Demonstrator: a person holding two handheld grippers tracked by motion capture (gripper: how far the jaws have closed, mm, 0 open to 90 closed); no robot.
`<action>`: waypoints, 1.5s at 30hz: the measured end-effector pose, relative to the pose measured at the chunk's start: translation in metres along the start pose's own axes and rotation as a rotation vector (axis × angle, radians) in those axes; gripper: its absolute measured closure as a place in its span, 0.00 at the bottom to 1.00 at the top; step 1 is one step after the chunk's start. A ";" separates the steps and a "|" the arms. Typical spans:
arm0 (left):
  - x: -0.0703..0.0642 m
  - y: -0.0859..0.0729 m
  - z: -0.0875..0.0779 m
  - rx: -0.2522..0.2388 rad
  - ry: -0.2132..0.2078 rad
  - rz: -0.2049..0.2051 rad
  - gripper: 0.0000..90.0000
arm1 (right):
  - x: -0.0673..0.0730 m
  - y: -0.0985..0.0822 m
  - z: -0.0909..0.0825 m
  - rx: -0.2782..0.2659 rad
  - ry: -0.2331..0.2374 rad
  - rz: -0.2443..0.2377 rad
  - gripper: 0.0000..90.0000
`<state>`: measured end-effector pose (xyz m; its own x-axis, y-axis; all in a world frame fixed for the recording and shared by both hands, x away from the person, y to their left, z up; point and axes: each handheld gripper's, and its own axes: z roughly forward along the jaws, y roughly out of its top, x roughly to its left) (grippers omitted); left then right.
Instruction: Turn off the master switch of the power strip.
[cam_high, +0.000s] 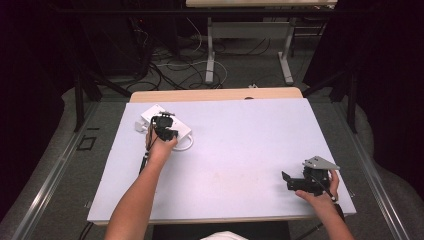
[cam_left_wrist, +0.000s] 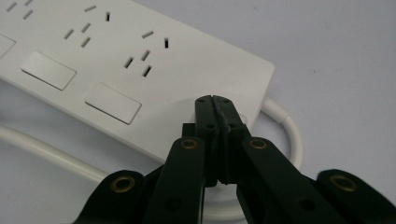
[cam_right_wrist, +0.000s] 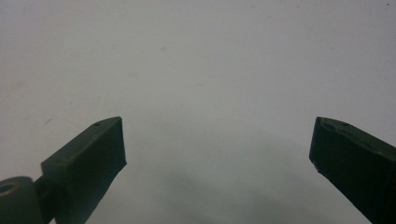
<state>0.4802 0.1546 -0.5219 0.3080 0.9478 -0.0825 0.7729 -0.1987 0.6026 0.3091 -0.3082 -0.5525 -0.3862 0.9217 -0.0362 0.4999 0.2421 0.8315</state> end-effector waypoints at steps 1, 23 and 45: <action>0.000 0.000 0.000 -0.001 -0.002 0.004 1.00 | 0.000 0.000 0.001 0.000 0.004 -0.001 0.03; -0.001 0.002 0.000 0.009 0.002 0.013 0.94 | 0.001 0.000 0.002 -0.003 -0.002 0.006 0.03; -0.003 0.004 -0.003 -0.008 -0.026 0.022 0.70 | 0.000 0.000 0.001 -0.002 0.000 0.004 0.03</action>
<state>0.4808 0.1518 -0.5169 0.3397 0.9363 -0.0896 0.7611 -0.2176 0.6110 0.3100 -0.3081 -0.5530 -0.3837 0.9228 -0.0330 0.5002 0.2377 0.8327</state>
